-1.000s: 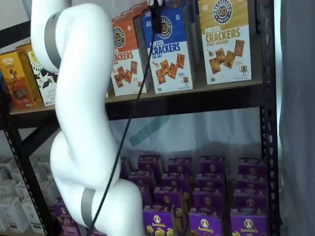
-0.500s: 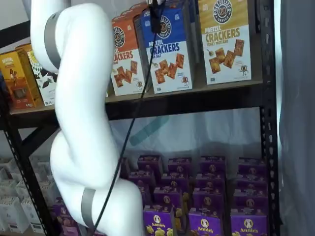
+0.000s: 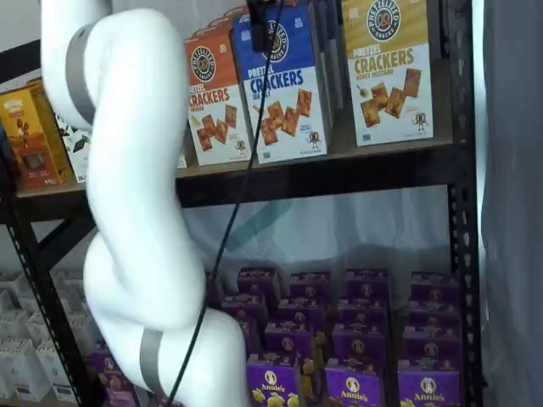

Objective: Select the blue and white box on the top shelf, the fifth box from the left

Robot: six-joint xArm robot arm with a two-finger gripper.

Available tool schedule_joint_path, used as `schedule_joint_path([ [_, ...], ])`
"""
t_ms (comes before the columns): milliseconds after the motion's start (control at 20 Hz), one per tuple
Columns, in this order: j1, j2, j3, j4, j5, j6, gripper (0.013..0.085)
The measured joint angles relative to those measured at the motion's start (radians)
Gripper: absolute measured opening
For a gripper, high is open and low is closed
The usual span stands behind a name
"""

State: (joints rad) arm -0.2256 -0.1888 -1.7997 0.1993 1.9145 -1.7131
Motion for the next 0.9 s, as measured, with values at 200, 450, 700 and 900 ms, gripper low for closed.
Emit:
schedule_joint_path([
  [200, 0.003, -0.058, 0.052, -0.019, 0.013, -0.004, 0.057],
  [450, -0.01, -0.141, 0.132, -0.019, 0.029, -0.015, 0.057],
  [700, -0.021, -0.224, 0.228, -0.035, 0.038, -0.034, 0.057],
  [900, -0.033, -0.281, 0.303, -0.043, 0.03, -0.051, 0.057],
])
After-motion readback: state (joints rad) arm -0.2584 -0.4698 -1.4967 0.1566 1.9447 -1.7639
